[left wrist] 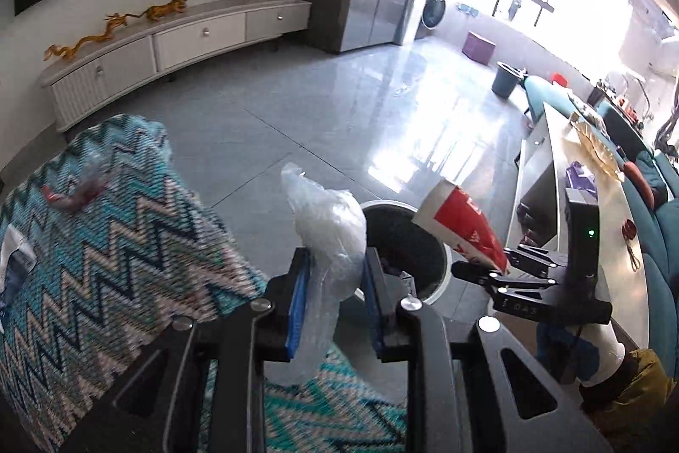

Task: Collect trash
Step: 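Carry carton and tissue over the bin and open both grippers, then move both tools back over the blanket toward the last items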

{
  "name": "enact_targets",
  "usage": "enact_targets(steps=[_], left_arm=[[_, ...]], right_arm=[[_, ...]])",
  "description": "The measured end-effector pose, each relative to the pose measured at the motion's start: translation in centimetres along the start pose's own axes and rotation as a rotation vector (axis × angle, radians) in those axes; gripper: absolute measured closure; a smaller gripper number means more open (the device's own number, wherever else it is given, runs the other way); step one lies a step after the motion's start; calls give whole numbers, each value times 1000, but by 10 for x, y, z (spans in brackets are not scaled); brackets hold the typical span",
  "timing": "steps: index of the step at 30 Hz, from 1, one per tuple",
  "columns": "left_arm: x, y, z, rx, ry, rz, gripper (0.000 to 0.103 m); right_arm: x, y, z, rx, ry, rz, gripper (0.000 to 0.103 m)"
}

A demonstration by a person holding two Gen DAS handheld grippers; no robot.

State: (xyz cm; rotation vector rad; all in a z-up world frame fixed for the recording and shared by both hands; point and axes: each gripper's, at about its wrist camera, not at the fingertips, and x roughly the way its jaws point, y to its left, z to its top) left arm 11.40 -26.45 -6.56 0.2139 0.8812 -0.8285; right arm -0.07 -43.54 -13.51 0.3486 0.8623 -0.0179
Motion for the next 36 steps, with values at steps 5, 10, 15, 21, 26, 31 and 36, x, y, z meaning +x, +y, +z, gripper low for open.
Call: enact_targets(steps=[5, 10, 15, 21, 26, 31, 36], left_arm=[[64, -40, 25, 33, 71, -51, 79], [115, -60, 42, 16, 120, -102, 78], [155, -70, 51, -1, 164, -124, 77], [183, -61, 57, -66, 191, -151, 48], [179, -57, 60, -73, 176, -162, 46], [144, -56, 55, -20, 103, -116, 46], [89, -43, 41, 10, 0, -24, 46]], right_arm=[[27, -46, 0, 71, 53, -46, 60], [49, -70, 2, 111, 92, -76, 59], [70, -93, 9, 155, 122, -111, 58], [87, -101, 11, 186, 146, -160, 46], [84, -104, 8, 206, 139, -170, 40], [69, -95, 12, 210, 99, -165, 33], [40, -62, 21, 170, 16, -152, 23]])
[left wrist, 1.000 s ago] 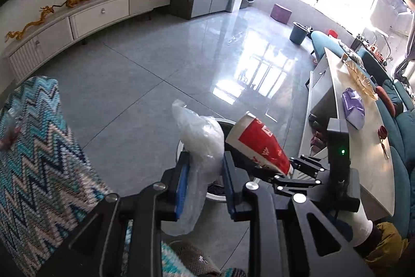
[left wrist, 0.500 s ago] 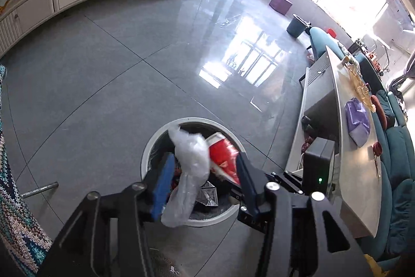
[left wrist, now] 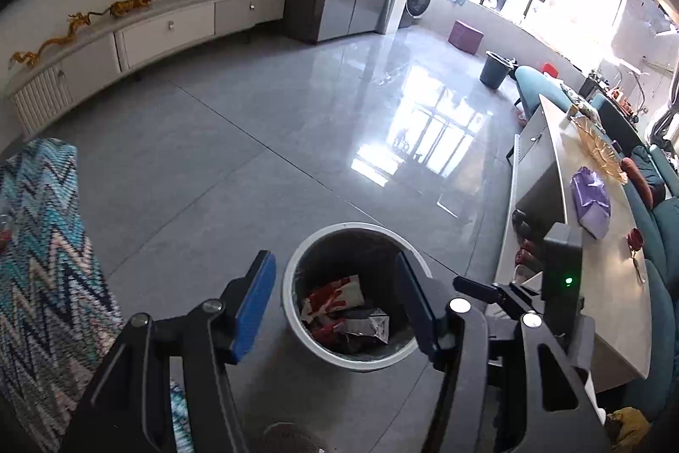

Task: Collect trash
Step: 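Move both tools back over the blanket toward the last items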

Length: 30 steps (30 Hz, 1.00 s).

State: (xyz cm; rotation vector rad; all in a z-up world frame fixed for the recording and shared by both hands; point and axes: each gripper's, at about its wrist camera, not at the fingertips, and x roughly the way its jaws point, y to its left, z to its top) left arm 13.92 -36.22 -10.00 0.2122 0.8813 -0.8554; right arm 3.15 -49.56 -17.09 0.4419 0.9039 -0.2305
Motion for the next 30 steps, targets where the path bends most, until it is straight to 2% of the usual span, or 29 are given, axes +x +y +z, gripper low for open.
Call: enact_targets(steps=[7, 14, 20, 30], left_arm=[[-83, 27, -21, -55, -145, 128, 46], [-176, 72, -52, -120, -272, 280, 46], [-239, 112, -90, -185, -322, 443, 46], [-312, 162, -144, -310, -392, 636, 46]], right_arm=[[-62, 72, 0, -105, -167, -13, 10], [-108, 141, -12, -182, -285, 42, 1], [-121, 203, -26, -270, -315, 108, 0], [-128, 280, -47, -407, -315, 210, 0]])
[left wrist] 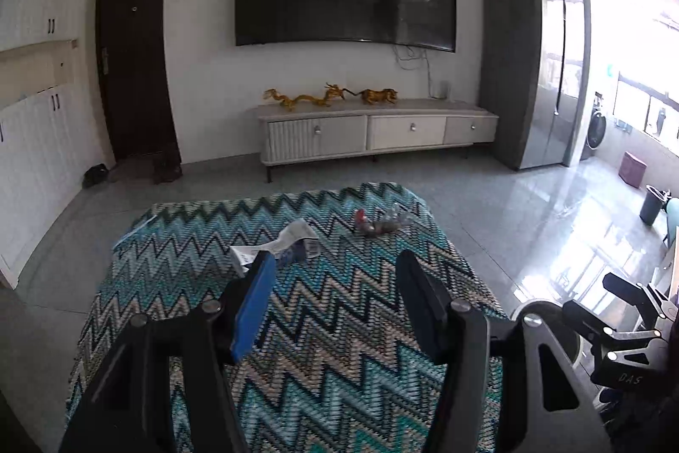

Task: Collect trash
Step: 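Move both tools back over the blanket toward the last items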

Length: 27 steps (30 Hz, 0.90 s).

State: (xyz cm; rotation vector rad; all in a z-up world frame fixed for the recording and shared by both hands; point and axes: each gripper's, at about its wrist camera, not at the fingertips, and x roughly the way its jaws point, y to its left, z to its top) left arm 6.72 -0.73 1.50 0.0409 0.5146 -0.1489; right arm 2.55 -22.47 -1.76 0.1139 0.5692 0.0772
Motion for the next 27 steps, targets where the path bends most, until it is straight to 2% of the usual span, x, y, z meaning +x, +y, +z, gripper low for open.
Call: enact_targets(steps=[3, 8, 18, 24, 27], left_arm=[[-9, 19, -4, -16, -21, 46, 40], [-16, 45, -13, -33, -32, 75, 40], [-13, 90, -29, -98, -16, 114, 40], [-2, 108, -33, -118, 7, 115, 40], [7, 113, -34, -117, 37, 87, 40]], right_arm=[[-2, 17, -1, -25, 0, 34, 0], [2, 44, -1, -55, 27, 64, 0], [21, 80, 0, -111, 86, 66, 0], [37, 91, -2, -130, 132, 64, 0], [48, 95, -3, -132, 155, 69, 0]])
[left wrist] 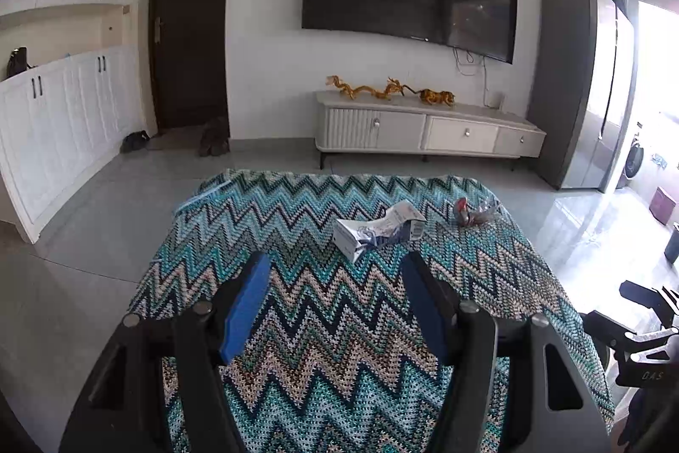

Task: Collect trash
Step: 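Move both tools back over the blanket toward the last items, then grasp the clear plastic bag with the right gripper while the left grasps the white carton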

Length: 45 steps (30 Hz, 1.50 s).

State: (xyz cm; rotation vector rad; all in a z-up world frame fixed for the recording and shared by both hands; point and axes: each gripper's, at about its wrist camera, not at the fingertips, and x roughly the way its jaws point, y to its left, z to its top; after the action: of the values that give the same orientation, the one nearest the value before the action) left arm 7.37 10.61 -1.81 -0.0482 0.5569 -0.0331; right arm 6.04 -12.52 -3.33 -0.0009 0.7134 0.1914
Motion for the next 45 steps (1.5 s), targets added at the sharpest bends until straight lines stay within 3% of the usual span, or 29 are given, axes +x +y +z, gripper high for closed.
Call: enact_targets(steps=[12, 32, 36, 41, 45], left_arm=[[52, -18, -11, 55, 129, -95, 40], [143, -19, -18, 39, 271, -70, 39], [154, -11, -14, 30, 259, -72, 33], [172, 5, 5, 7, 190, -101, 27], [196, -7, 23, 132, 170, -148, 27]], right_arm=[[48, -4, 5, 1, 76, 12, 0], [136, -31, 35, 6, 129, 68, 0], [149, -36, 43, 9, 122, 80, 0], [166, -44, 59, 15, 97, 82, 0], [182, -53, 76, 30, 77, 73, 0]])
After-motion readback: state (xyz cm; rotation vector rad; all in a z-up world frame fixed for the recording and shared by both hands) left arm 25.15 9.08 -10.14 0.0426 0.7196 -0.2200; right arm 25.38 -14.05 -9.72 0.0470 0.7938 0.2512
